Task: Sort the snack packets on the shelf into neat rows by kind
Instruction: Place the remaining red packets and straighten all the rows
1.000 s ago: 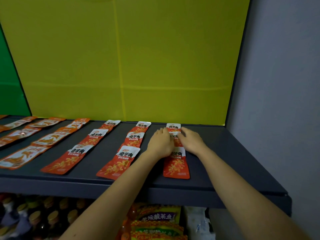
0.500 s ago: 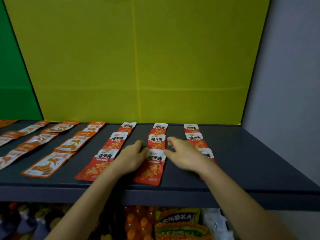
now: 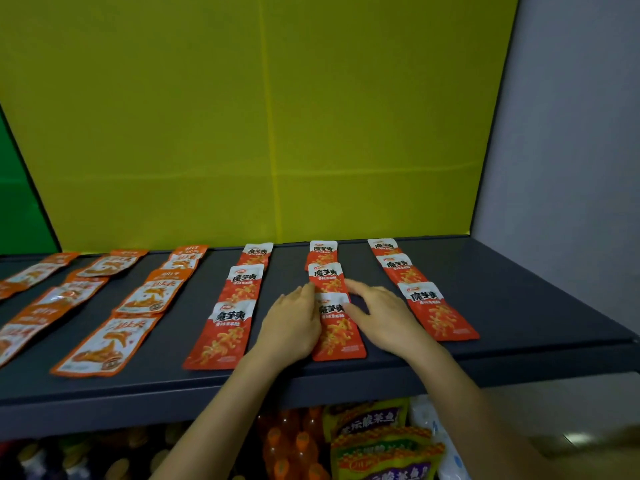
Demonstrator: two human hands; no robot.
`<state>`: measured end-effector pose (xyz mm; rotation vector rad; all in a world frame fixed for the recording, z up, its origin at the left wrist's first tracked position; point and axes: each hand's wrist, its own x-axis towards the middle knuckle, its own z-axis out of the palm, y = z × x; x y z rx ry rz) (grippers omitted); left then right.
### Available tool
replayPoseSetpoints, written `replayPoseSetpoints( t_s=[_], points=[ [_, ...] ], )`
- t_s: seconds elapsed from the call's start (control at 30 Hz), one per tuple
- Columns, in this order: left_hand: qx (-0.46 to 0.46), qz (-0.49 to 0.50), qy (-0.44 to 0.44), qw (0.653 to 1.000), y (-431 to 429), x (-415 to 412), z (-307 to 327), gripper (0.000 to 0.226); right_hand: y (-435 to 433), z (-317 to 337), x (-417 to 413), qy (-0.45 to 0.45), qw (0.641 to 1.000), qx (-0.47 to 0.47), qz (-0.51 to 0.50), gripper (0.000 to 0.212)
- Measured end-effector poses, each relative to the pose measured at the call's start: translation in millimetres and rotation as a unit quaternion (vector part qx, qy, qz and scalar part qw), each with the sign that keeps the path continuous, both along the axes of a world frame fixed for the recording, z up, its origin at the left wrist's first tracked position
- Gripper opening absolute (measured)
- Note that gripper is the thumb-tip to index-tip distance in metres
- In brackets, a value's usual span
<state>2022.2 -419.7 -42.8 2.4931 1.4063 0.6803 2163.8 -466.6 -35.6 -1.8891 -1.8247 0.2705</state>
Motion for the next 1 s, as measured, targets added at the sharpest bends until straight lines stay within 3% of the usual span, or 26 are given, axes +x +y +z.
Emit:
replayPoseSetpoints(
  t_s=[0.3,0.57,0.9,1.0],
  points=[
    [-0.086,0.004,-0.065,0.994,15,6,4,0.025,8,16,-4,0.084,0.996,-0.023,0.001,0.042],
    [-0.153,0.083,-0.061,0.983,45,29,25,0.035,50,13,-13,0.042,0.997,-0.044,-0.043,0.04],
    [-0.091,0.1,-0.021,0.991,44,36,17,0.039,58,1,-11,0.001,0.999,-0.007,-0.047,0.035],
    [-0.102,0.094,-0.047,0.989,44,36,17,0.036,59,-1,-11,0.013,0.999,0.001,-0.047,0.034]
  ],
)
